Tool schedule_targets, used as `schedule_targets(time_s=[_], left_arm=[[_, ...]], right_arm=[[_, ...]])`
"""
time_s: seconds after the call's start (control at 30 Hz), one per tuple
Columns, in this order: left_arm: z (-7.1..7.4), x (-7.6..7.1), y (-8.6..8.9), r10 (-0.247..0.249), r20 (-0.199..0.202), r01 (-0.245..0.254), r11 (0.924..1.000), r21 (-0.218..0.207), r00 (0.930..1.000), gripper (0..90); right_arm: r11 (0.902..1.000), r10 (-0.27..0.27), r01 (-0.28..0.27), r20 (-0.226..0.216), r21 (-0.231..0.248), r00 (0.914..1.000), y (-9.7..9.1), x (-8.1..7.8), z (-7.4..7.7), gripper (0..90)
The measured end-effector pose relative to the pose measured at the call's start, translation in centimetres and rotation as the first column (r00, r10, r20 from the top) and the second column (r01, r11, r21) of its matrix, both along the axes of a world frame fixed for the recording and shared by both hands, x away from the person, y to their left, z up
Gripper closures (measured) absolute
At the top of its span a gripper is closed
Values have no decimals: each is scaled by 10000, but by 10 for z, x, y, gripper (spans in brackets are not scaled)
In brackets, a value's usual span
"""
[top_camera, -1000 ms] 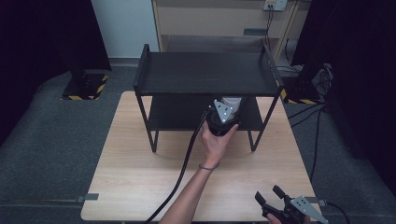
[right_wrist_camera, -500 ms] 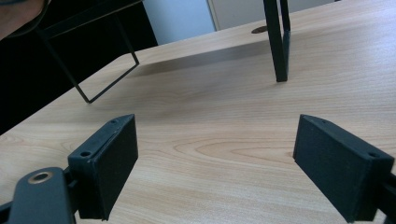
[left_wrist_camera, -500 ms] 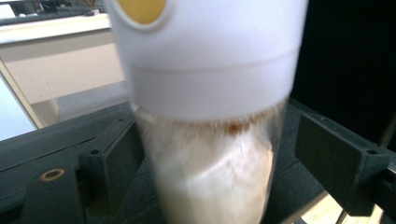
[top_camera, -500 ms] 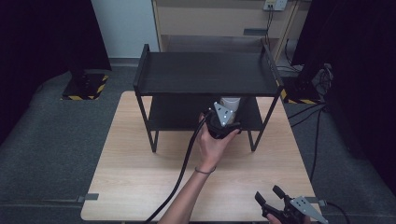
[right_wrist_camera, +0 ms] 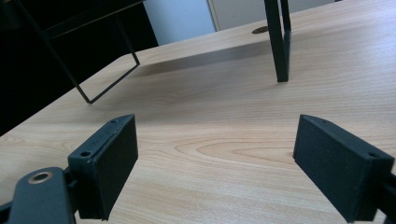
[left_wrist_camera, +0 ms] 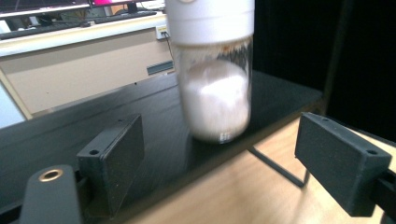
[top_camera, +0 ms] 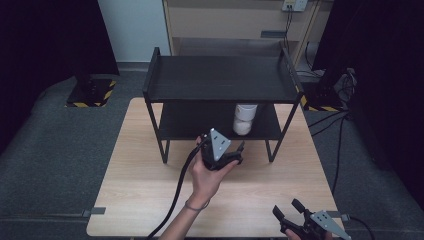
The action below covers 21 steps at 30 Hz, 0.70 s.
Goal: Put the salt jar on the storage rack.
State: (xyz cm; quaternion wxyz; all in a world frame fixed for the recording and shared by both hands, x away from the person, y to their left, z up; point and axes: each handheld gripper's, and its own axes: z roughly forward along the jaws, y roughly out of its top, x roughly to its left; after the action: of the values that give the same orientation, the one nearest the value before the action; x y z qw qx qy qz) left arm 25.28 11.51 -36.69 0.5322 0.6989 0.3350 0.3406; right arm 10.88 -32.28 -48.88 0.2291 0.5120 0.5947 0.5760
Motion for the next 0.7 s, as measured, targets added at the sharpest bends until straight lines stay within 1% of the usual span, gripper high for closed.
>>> schedule_targets(time_s=[0.1,0.13,0.17,0.23,0.27,0.33,0.37,0.43,0.47,0.5,0.53,0.63,0.67,0.7], left_arm=[[-4,-20,23,-10,-117,10,10000,35,9999,150],[-8,-29,30,138,-83,-137,9999,48,9999,148],[-12,-38,36,282,-13,-282,9995,152,9996,147],[-18,-53,51,517,-221,-510,9981,337,9984,137],[-24,-60,58,629,-226,-619,9972,424,9978,134],[-31,-72,70,919,-329,-888,9924,847,9952,134],[-36,-77,77,1019,-372,-980,9907,946,9941,134],[-39,-82,89,1154,-746,-1054,9865,1256,9905,137],[-40,-83,95,1198,-946,-1065,9852,1346,9883,137],[-39,-85,104,1308,-1276,-1094,9807,1621,9832,139],[-39,-85,104,1308,-1276,-1094,9807,1621,9832,139],[-31,-82,115,1266,-1837,-925,9786,1836,9748,141],[-29,-81,119,1207,-1978,-849,9799,1803,9728,141],[-29,-81,121,1275,-1982,-917,9793,1804,9718,141]], right_arm=[[10000,-22,22,14,-33,10000,0,-1,0,143],[10000,-33,33,9,-20,10000,0,-1,0,143],[10000,-44,44,5,-28,10000,0,-2,0,143],[10000,-61,61,-2,-30,10000,0,-1,0,143],[10000,-65,65,3,-56,10000,0,-1,0,143],[10000,-50,49,-8,-68,10000,1,-1,0,142],[10000,-31,31,-34,-81,10000,1,0,0,143],[9999,-10,9,-74,-120,10000,2,1,0,143],[9999,-2,1,-108,-144,9999,2,1,0,143],[9999,6,-8,-135,-154,9999,3,2,0,143],[9999,6,-8,-135,-154,9999,3,2,0,143],[9999,2,-4,-161,-168,9999,4,2,0,143],[9998,-19,16,-158,-179,9999,4,2,0,143],[9999,-17,14,-205,-172,9998,4,3,0,143]])
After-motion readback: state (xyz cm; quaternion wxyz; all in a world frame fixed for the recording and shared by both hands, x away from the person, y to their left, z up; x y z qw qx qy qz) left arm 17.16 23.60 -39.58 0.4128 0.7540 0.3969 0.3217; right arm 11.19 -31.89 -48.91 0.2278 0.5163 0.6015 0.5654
